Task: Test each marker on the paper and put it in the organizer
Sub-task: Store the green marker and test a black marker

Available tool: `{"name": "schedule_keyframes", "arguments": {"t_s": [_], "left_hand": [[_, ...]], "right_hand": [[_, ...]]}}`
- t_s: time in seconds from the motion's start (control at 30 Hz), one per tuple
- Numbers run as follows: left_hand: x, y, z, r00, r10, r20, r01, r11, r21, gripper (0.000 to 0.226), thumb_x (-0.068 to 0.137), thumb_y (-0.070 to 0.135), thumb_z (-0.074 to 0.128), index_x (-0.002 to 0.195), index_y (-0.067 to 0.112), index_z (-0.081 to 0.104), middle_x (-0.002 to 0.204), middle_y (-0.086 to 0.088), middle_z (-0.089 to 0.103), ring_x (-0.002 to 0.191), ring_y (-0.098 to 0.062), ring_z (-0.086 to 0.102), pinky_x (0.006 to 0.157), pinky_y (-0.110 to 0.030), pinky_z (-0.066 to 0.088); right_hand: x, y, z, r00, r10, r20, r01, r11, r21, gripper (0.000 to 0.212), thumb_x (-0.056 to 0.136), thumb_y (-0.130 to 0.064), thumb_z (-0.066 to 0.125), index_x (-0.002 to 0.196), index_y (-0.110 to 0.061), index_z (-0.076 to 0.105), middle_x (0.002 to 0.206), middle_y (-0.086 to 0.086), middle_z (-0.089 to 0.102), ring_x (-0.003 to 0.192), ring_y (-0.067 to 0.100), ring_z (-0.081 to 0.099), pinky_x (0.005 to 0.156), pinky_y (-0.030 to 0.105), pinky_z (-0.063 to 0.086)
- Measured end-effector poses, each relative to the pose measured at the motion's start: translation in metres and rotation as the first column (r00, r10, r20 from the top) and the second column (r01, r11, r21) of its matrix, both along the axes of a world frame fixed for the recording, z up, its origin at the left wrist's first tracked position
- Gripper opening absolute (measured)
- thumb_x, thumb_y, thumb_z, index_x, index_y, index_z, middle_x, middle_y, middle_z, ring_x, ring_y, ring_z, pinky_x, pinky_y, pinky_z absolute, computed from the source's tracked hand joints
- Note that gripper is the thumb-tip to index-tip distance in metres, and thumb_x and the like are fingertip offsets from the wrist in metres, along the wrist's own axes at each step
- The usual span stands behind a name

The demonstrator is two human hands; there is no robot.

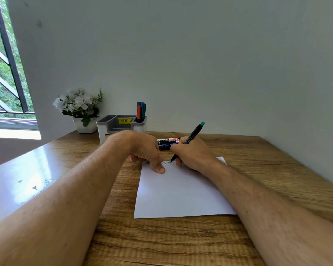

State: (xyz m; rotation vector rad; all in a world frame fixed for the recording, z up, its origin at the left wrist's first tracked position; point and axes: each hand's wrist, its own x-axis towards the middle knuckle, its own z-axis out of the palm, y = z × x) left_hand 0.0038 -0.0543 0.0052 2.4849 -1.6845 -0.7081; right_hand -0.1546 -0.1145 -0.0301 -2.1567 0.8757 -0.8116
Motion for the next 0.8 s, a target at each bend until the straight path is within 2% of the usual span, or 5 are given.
{"name": "schedule_keyframes", "arguments": {"t_s": [0.17, 0.37, 0.53, 0.7, 0.8], "left_hand": [[0.001, 0.000, -0.001, 1.000, 0.005, -0.009, -0.005, 1.000, 0.009, 0.045, 0.067, 0.043, 0.086, 0.101, 0.022, 0.065, 0.092, 0.001, 0.060, 0.078, -0.017, 0.054, 0.062, -0.028, 0.046], [-0.001, 0.004, 0.001, 0.998, 0.008, -0.057, -0.007, 1.000, 0.023, 0.056, 0.068, 0.039, 0.086, 0.114, 0.015, 0.065, 0.092, -0.003, 0.057, 0.077, -0.018, 0.050, 0.060, -0.027, 0.044], [-0.002, 0.013, 0.007, 0.960, -0.034, -0.278, -0.009, 0.988, -0.152, 0.015, 0.085, 0.025, 0.069, 0.096, 0.015, 0.068, 0.073, -0.001, 0.056, 0.054, -0.011, 0.044, 0.045, -0.022, 0.033], [-0.008, 0.015, 0.013, 0.846, -0.077, -0.527, -0.151, 0.914, -0.377, 0.024, 0.097, 0.011, 0.040, 0.095, 0.011, 0.065, 0.064, 0.001, 0.050, 0.053, -0.011, 0.039, 0.049, -0.026, 0.029], [-0.012, 0.013, 0.014, 0.745, -0.114, -0.657, -0.268, 0.852, -0.450, 0.029, 0.097, 0.003, 0.037, 0.092, 0.012, 0.064, 0.067, -0.003, 0.056, 0.056, -0.014, 0.042, 0.054, -0.028, 0.029]], "right_hand": [[0.001, -0.001, -0.001, 1.000, -0.021, 0.010, 0.021, 1.000, 0.000, 0.021, 0.075, -0.026, 0.058, 0.057, -0.019, 0.051, 0.048, -0.003, 0.065, 0.040, 0.003, 0.050, 0.042, 0.018, 0.038], [0.000, -0.002, 0.000, 1.000, 0.007, 0.010, -0.007, 1.000, 0.028, 0.019, 0.076, -0.026, 0.059, 0.059, -0.020, 0.051, 0.048, -0.003, 0.064, 0.035, 0.002, 0.046, 0.045, 0.021, 0.035], [-0.004, -0.005, 0.008, 0.973, -0.015, 0.232, -0.028, 0.984, 0.178, 0.018, 0.072, -0.024, 0.058, 0.058, -0.019, 0.049, 0.049, 0.001, 0.060, 0.032, 0.005, 0.039, 0.044, 0.024, 0.028], [-0.014, -0.009, 0.014, 0.900, -0.035, 0.434, -0.106, 0.949, 0.297, 0.017, 0.079, -0.014, 0.058, 0.065, -0.013, 0.049, 0.054, 0.012, 0.058, 0.032, 0.011, 0.034, 0.040, 0.020, 0.025], [-0.018, -0.011, 0.014, 0.870, -0.018, 0.492, -0.165, 0.931, 0.325, 0.022, 0.084, -0.006, 0.060, 0.064, -0.011, 0.050, 0.053, 0.011, 0.057, 0.035, 0.015, 0.034, 0.041, 0.021, 0.026]]}}
